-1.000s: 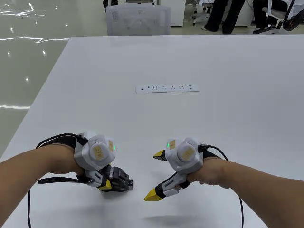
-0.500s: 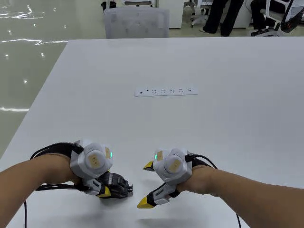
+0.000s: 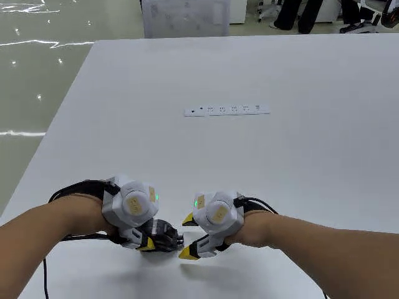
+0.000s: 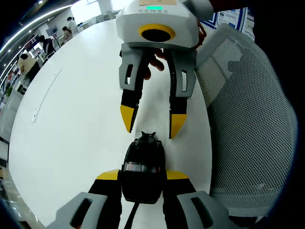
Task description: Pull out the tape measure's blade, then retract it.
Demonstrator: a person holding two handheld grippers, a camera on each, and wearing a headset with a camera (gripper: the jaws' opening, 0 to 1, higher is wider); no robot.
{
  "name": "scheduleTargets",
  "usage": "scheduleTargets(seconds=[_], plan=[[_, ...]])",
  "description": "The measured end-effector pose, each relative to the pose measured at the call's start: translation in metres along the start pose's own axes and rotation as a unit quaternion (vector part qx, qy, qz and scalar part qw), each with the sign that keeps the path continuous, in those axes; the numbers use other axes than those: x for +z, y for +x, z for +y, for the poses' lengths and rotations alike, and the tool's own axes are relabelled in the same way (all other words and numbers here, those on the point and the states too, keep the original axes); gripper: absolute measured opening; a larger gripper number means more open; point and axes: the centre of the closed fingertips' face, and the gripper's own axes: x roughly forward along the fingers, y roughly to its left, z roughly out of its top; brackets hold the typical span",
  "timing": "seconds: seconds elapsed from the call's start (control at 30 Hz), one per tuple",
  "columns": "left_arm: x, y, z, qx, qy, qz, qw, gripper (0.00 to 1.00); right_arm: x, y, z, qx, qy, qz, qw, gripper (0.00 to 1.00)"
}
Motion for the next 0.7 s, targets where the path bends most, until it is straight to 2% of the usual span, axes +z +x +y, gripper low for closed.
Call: scheduleTargets(seconds=[0.13, 0.27, 0.33, 0.47, 0.57, 0.7], plan=[[0.000, 0.000, 0.000, -0.004, -0.002, -0.003, 1.0000, 0.29, -0.001, 0.005, -0.004, -0.005, -0.011, 0.007, 0.9999, 0.24], [0.000, 0.000, 0.000, -0.003, -0.004, -0.004, 1.0000, 0.29, -0.004, 0.008, -0.002, 0.008, -0.017, 0.015, 0.9997, 0.21], [0.000, 0.001, 0.001, -0.004, -0.005, -0.007, 1.0000, 0.30, -0.007, 0.010, 0.000, 0.012, -0.023, 0.020, 0.9995, 0.15], [0.001, 0.001, 0.000, -0.004, -0.007, -0.011, 0.9999, 0.30, -0.008, 0.010, 0.000, 0.012, -0.027, 0.024, 0.9993, 0.15], [0.001, 0.001, 0.000, -0.006, -0.006, -0.012, 0.9999, 0.30, -0.009, 0.015, 0.002, 0.008, -0.043, 0.039, 0.9983, 0.15], [0.001, 0.001, -0.001, -0.004, -0.004, -0.011, 0.9999, 0.30, -0.010, 0.014, 0.001, 0.008, -0.029, 0.049, 0.9983, 0.15]])
